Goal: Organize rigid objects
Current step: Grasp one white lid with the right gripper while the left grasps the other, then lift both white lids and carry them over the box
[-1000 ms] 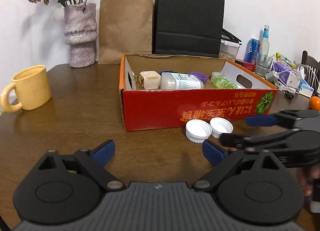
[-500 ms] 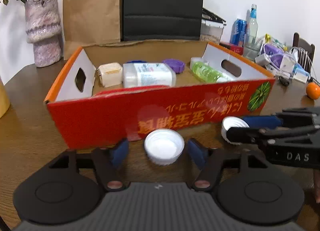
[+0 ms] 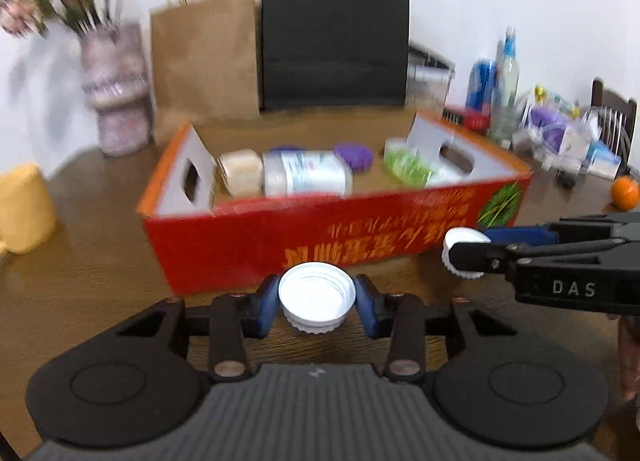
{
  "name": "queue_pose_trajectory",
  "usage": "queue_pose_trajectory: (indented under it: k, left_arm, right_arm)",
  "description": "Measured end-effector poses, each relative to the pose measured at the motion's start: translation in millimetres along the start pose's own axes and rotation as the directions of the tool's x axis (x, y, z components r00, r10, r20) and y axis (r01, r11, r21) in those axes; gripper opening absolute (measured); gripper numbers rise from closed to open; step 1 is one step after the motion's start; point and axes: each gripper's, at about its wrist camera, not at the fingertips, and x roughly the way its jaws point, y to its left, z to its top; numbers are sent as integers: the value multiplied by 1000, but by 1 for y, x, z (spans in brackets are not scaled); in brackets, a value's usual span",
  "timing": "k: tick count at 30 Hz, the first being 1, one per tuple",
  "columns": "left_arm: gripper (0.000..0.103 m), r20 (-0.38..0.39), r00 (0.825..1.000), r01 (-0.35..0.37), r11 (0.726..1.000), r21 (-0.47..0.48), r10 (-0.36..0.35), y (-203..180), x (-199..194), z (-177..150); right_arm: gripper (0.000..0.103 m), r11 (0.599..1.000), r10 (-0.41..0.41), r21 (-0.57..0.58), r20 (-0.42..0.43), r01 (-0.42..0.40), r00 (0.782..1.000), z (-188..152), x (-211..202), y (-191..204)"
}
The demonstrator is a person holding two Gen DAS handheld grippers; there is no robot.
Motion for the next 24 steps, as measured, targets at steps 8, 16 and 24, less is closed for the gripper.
queue_pose_trajectory:
  k: [8,16,24]
  left_arm:
    - [41,175,985,-8,1000,-3,8,-23,-113,-3]
    - [41,337,941,-28,999,-19,33,-45,-222,-28]
    - [41,432,899,-45,995,-87,78,-51,-334,-88]
  right_arm:
    - [39,998,-9,-65,182,21,983,5,-110,33]
    - [39,991,-25,-116,351,70,936,-17,-217,72]
    - [39,992,5,-117,435,51,900,-91,-322,122]
